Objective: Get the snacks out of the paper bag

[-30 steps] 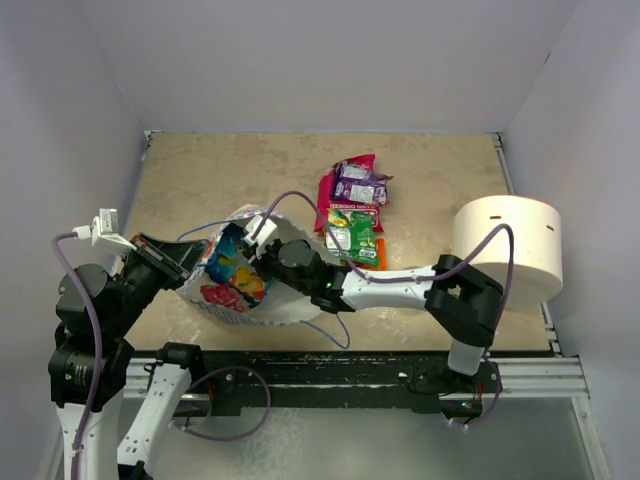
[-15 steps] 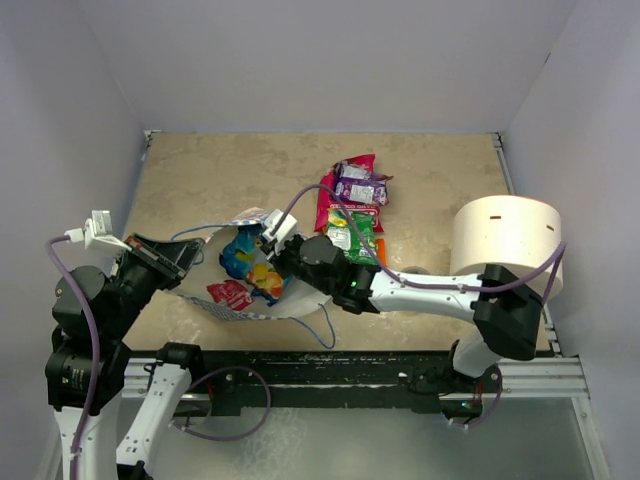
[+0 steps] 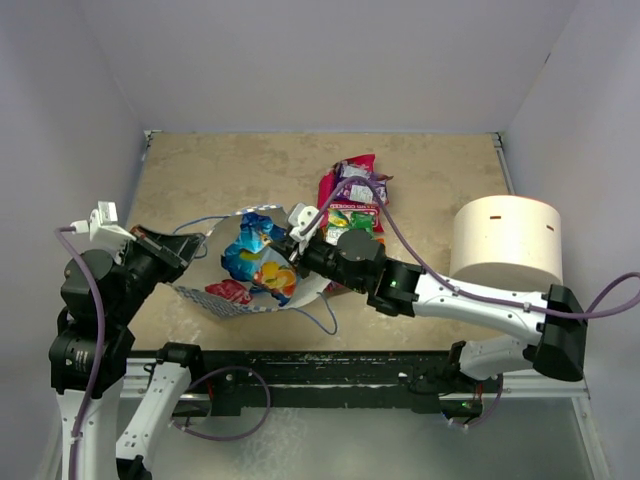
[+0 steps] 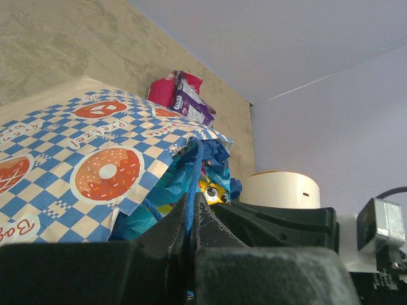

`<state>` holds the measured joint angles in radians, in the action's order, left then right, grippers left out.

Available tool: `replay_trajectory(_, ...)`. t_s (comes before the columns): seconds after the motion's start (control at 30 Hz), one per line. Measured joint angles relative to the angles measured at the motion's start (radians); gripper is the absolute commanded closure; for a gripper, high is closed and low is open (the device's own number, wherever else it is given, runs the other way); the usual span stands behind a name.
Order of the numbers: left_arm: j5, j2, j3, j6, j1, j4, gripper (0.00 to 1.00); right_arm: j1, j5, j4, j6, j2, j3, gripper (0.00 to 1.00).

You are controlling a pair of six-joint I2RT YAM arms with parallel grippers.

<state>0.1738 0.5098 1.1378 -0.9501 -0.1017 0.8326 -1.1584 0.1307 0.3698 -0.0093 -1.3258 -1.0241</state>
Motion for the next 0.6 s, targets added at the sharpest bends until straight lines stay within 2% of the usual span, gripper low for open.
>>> replay_trajectory(0.27, -0.013, 0.019, 0.017, 0.0, 0.0, 0.023, 1.0, 0.0, 0.013, -0.123, -0.03, 0.045, -0.063, 1.0)
replay_trajectory(0.6, -0.061, 0.014, 0.035, 0.002, 0.0, 0.112, 1.0, 0.04, 0.151, -0.237, -0.1, 0.045, -0.32, 1.0)
